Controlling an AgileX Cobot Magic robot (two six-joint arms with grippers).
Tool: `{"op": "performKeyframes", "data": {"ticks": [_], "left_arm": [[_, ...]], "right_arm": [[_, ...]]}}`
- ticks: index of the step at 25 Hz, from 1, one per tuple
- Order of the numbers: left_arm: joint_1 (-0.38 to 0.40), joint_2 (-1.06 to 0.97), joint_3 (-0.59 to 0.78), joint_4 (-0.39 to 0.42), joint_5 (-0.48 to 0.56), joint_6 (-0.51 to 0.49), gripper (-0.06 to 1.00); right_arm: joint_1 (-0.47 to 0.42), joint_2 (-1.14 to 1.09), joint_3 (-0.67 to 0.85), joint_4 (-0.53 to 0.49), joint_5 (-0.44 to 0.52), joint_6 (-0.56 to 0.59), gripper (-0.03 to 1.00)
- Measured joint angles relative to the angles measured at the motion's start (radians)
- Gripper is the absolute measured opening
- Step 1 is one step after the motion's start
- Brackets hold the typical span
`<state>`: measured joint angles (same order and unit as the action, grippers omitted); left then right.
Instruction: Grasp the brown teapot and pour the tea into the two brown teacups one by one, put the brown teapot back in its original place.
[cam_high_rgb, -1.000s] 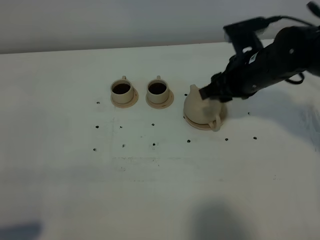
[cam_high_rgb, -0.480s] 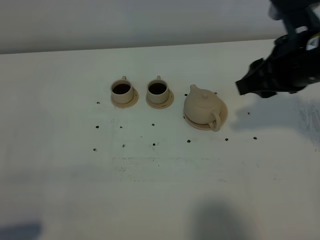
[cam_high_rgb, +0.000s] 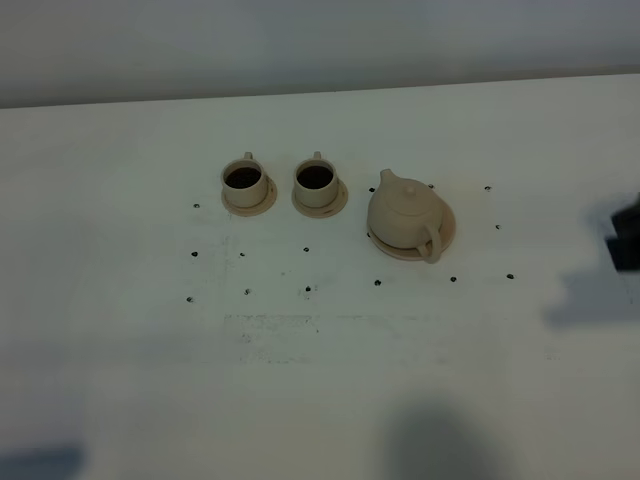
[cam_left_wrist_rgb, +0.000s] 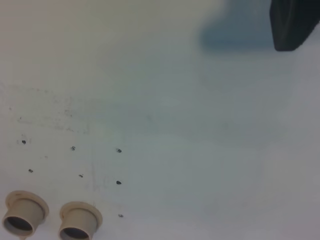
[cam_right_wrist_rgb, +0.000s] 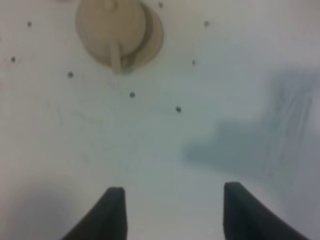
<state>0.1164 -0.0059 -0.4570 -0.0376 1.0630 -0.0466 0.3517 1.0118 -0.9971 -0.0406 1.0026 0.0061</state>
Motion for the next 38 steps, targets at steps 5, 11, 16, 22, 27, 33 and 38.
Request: {"op": "performKeyframes", "data": {"ticks": [5,11,16,22,27,33,38], "left_arm": [[0.0,0.0,0.0,0.0,0.0,0.0,0.31],[0.0,0.0,0.0,0.0,0.0,0.0,0.31],[0.0,0.0,0.0,0.0,0.0,0.0,0.31],[0.0,0.0,0.0,0.0,0.0,0.0,0.31],[0.0,0.0,0.0,0.0,0.0,0.0,0.31],[0.0,0.0,0.0,0.0,0.0,0.0,0.31],[0.0,0.0,0.0,0.0,0.0,0.0,0.31]], "right_arm": [[0.0,-0.218,0.151,-0.001,-0.028,0.011,0.43],[0.0,-0.532,0.249,-0.001,-0.015,0.045,0.43],[0.0,-0.779,0.363,-0.002,0.031,0.062,0.43],[0.0,-0.953,0.444,0.0,0.077,0.063,0.43],[0.0,-1.012,0.473,0.022,0.107,0.049,0.4],[0.0,-1.018,0.474,0.033,0.108,0.036,0.32],[0.0,-1.019,0.474,0.033,0.108,0.034,0.24]]}}
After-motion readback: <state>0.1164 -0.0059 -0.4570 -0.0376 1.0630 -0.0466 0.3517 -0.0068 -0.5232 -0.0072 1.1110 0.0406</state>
